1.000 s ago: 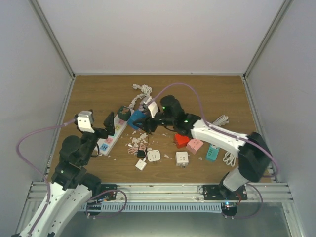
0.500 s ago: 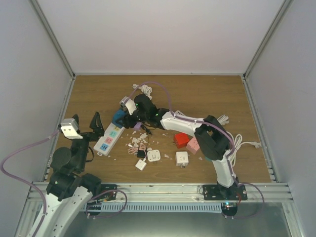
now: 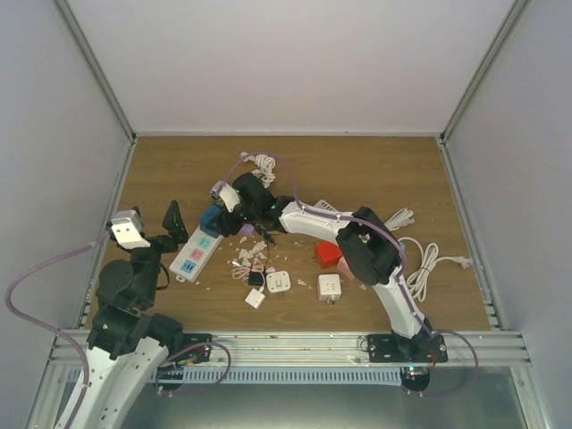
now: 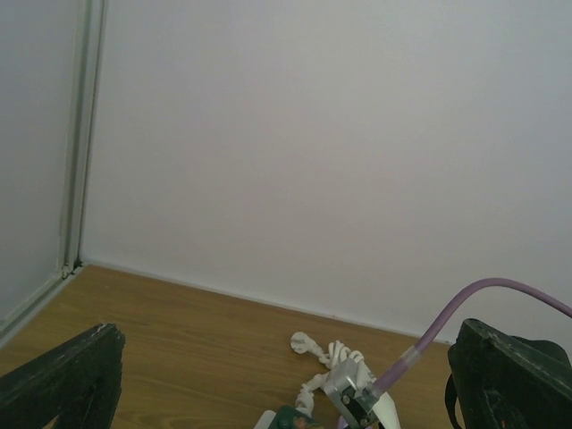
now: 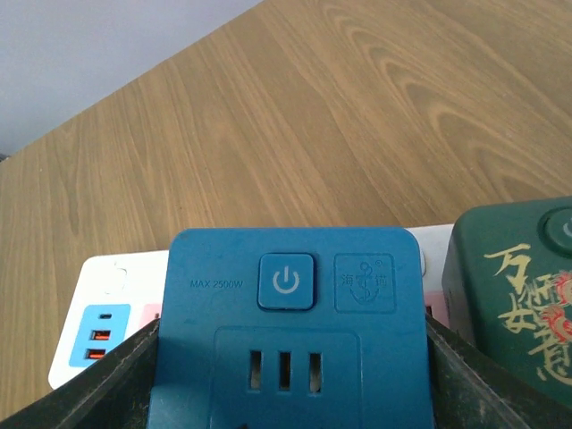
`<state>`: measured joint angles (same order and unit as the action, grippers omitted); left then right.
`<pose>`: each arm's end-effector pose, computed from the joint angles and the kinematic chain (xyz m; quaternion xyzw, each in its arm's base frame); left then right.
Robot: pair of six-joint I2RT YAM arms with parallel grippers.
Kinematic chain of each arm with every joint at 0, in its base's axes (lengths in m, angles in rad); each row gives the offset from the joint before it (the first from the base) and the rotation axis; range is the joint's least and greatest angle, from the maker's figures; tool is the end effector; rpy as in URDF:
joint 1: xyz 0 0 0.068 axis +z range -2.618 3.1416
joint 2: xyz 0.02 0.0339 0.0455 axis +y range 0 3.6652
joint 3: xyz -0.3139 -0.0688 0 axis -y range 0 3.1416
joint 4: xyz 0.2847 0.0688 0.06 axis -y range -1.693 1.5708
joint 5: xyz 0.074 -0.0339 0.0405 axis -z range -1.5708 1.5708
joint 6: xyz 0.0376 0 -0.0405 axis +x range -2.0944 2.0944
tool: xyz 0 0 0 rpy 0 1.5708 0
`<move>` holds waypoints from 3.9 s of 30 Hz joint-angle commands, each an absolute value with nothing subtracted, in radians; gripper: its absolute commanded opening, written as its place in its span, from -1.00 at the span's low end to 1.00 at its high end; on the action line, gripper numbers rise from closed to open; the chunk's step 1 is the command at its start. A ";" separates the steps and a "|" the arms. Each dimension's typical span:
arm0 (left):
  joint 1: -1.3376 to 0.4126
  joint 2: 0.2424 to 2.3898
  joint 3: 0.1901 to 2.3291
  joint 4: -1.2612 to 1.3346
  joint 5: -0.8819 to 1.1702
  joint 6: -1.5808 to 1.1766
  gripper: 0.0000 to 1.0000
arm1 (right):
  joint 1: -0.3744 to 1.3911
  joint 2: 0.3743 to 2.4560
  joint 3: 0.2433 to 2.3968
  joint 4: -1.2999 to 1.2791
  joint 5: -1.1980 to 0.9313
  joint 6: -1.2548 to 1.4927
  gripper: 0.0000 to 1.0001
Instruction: Insert the plug
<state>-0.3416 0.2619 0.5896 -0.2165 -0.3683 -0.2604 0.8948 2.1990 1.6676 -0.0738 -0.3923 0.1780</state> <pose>0.0756 -0.0125 0.3553 -0.1098 0.6604 -0.1006 0.7360 0.3453 0.4534 0.2131 -0.3895 0.7818 0.3811 0.3032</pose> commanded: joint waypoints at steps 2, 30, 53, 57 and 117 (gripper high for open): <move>-0.310 0.270 0.591 -0.179 -0.383 -0.249 0.98 | 0.911 2.245 1.715 -0.094 -0.392 0.149 -0.39; -0.294 0.299 0.596 -0.193 -0.373 -0.209 0.98 | 0.951 2.334 1.741 -0.319 -0.208 0.110 -0.41; -0.293 0.319 0.604 -0.216 -0.379 -0.250 0.98 | 0.959 2.477 1.818 -0.650 0.031 0.128 -0.42; -0.294 0.321 0.604 -0.216 -0.380 -0.249 0.98 | 0.960 2.516 1.797 -0.646 0.068 0.130 -0.43; -0.293 0.492 0.606 -0.111 0.367 -0.234 0.98 | 0.869 1.379 0.908 -0.537 0.470 0.767 0.89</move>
<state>-0.2981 0.4713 0.5907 -0.1661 0.2253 -0.2211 0.9005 1.4269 0.9798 -0.4973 0.4786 0.6624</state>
